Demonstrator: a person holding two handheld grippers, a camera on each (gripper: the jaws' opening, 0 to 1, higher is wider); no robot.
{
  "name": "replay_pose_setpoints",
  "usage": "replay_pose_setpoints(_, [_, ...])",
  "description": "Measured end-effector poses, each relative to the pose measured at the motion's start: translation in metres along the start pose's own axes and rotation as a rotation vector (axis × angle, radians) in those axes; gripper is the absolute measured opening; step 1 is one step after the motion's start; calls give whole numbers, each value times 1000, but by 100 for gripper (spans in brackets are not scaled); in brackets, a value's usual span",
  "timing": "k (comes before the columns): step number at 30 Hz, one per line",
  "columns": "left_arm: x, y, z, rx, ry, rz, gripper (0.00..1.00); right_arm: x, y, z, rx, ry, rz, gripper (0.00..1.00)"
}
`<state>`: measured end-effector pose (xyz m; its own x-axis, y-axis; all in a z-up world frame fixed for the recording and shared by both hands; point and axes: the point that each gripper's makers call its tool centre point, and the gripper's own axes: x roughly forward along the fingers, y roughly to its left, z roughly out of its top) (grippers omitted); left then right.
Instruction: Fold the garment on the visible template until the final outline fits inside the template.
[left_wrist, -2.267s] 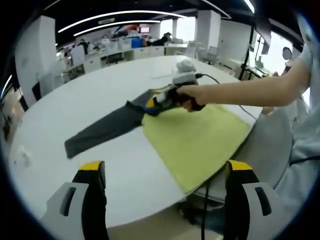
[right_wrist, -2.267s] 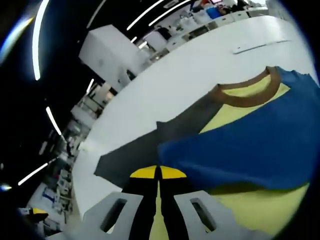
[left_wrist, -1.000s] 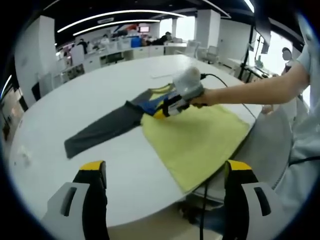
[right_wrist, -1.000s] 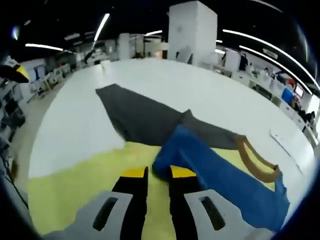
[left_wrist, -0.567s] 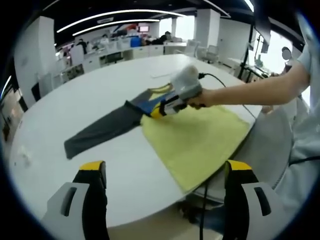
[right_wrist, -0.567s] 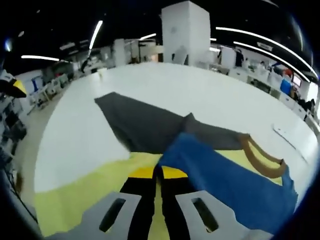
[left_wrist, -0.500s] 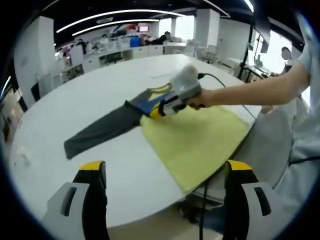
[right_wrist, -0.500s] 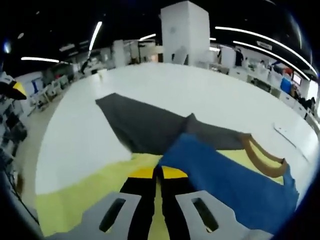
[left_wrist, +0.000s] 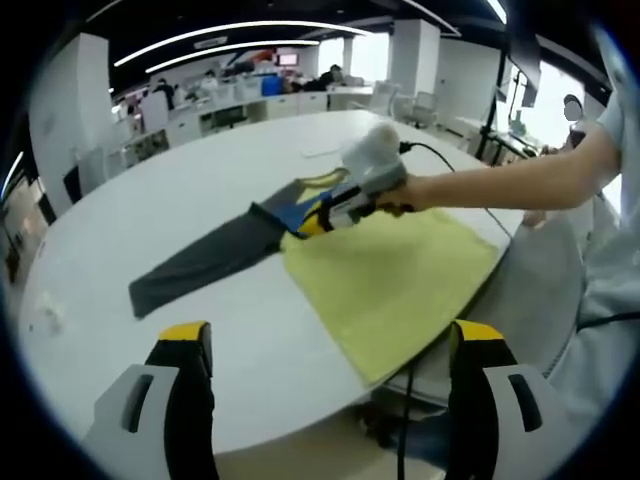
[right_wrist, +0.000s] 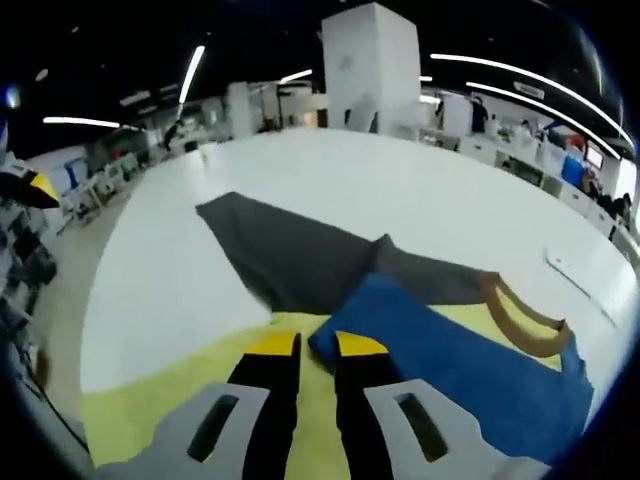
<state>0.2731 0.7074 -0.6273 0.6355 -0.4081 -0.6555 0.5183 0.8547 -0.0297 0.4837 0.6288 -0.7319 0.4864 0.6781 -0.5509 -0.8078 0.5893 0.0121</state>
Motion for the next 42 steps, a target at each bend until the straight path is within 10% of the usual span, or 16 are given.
replay_pose_setpoints(42, [5,-18,16,65,-17,-18,94,-102,-18,-15,-68,18,-42,77])
